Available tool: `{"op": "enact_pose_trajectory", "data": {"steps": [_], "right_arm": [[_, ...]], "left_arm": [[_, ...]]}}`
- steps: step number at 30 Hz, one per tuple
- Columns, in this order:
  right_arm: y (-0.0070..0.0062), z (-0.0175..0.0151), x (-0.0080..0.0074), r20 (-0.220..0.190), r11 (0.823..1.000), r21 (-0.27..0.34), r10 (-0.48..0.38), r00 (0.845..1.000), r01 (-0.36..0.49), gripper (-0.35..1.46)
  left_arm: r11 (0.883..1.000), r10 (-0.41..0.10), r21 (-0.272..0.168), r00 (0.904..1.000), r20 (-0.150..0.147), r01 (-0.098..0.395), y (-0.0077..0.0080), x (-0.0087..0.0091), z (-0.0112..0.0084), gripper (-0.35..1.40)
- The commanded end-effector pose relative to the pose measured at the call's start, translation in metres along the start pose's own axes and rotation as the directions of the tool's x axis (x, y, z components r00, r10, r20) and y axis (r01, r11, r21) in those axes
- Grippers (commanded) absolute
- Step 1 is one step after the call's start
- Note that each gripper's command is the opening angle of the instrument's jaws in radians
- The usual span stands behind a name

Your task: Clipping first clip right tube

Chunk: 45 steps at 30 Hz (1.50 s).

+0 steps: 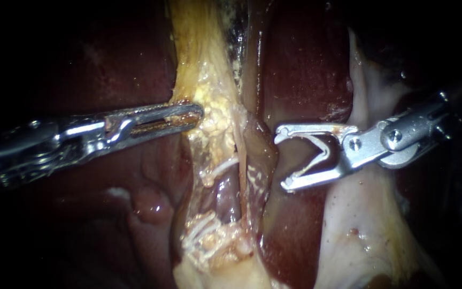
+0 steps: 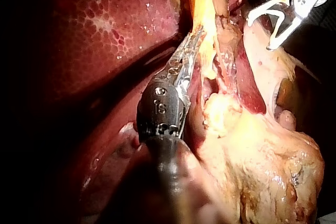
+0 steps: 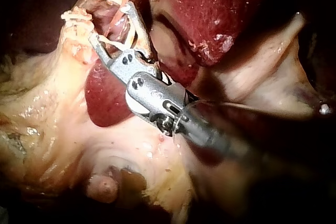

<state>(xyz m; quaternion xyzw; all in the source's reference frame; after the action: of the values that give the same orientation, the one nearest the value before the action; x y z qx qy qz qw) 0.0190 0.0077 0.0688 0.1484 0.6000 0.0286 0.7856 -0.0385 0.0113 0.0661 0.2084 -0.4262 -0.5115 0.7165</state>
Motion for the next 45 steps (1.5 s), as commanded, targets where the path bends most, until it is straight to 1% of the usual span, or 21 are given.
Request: {"op": "enact_pose_trajectory", "data": {"steps": [1,5,7,9,11,14,16,18,21,22,24,26,28,31,35,40,45], "right_arm": [[0.0000,0.0000,0.0000,0.000,1.000,0.000,0.000,1.000,0.000,0.60],[-0.0001,0.0001,-0.0001,-0.001,1.000,0.002,0.000,1.000,0.000,0.60],[-0.0002,0.0004,-0.0002,-0.008,1.000,0.021,-0.008,1.000,0.008,0.60],[-0.0005,0.0012,-0.0006,-0.014,0.999,0.042,0.030,0.999,-0.029,0.60],[-0.0010,0.0020,-0.0012,-0.017,0.996,0.059,0.071,0.997,-0.070,0.60],[-0.0020,0.0038,-0.0024,-0.017,0.988,0.085,0.128,0.992,-0.126,0.60],[-0.0026,0.0051,-0.0035,-0.015,0.979,0.110,0.177,0.984,-0.174,0.60],[-0.0030,0.0063,-0.0046,-0.010,0.969,0.122,0.219,0.976,-0.216,0.59],[-0.0031,0.0074,-0.0061,-0.008,0.961,0.130,0.247,0.969,-0.244,0.58],[-0.0031,0.0079,-0.0068,-0.001,0.956,0.131,0.265,0.964,-0.263,0.58],[-0.0030,0.0086,-0.0079,0.017,0.951,0.129,0.282,0.959,-0.282,0.58],[-0.0029,0.0092,-0.0088,0.032,0.946,0.131,0.293,0.955,-0.295,0.58],[-0.0030,0.0099,-0.0097,0.040,0.944,0.136,0.299,0.953,-0.302,0.58],[-0.0031,0.0111,-0.0107,0.047,0.939,0.140,0.310,0.950,-0.313,0.58],[-0.0031,0.0125,-0.0113,0.053,0.935,0.155,0.315,0.947,-0.320,0.58],[-0.0034,0.0140,-0.0112,0.061,0.927,0.178,0.324,0.944,-0.330,0.58],[-0.0039,0.0146,-0.0106,0.036,0.915,0.219,0.338,0.940,-0.338,0.55]], "left_arm": [[1.000,0.000,0.000,1.0000,0.000,0.000,0.0000,0.0000,0.0000,-0.35],[1.000,0.000,0.001,1.0000,0.000,0.000,0.0000,0.0000,-0.0001,-0.35],[1.000,-0.001,0.004,1.0000,-0.003,0.001,0.0000,-0.0004,-0.0006,-0.35],[1.000,-0.004,0.010,1.0000,-0.008,0.004,0.0000,-0.0011,-0.0014,-0.35],[1.000,-0.008,0.001,0.9999,-0.006,0.008,-0.0001,-0.0020,-0.0027,-0.35],[1.000,-0.016,-0.002,0.9998,0.011,0.016,-0.0003,-0.0032,-0.0047,-0.35],[1.000,-0.025,-0.004,0.9994,0.023,0.026,-0.0005,-0.0037,-0.0059,-0.35],[1.000,-0.028,-0.003,0.9991,0.031,0.028,-0.0007,-0.0040,-0.0067,-0.35],[1.000,-0.021,-0.002,0.9991,0.038,0.021,-0.0014,-0.0044,-0.0079,-0.35],[1.000,-0.022,-0.002,0.9990,0.038,0.022,-0.0017,-0.0044,-0.0082,-0.35],[1.000,-0.018,-0.001,0.9989,0.043,0.019,-0.0023,-0.0046,-0.0087,-0.35],[1.000,-0.015,0.000,0.9987,0.048,0.015,-0.0030,-0.0048,-0.0092,-0.35],[1.000,-0.012,0.000,0.9986,0.051,0.012,-0.0035,-0.0050,-0.0095,-0.35],[1.000,-0.008,0.000,0.9985,0.054,0.008,-0.0041,-0.0051,-0.0098,-0.35],[1.000,-0.008,-0.001,0.9985,0.054,0.008,-0.0043,-0.0050,-0.0099,-0.35],[1.000,-0.008,-0.001,0.9985,0.054,0.008,-0.0042,-0.0050,-0.0100,-0.35],[1.000,-0.008,-0.001,0.9985,0.054,0.008,-0.0042,-0.0050,-0.0100,-0.35]]}}
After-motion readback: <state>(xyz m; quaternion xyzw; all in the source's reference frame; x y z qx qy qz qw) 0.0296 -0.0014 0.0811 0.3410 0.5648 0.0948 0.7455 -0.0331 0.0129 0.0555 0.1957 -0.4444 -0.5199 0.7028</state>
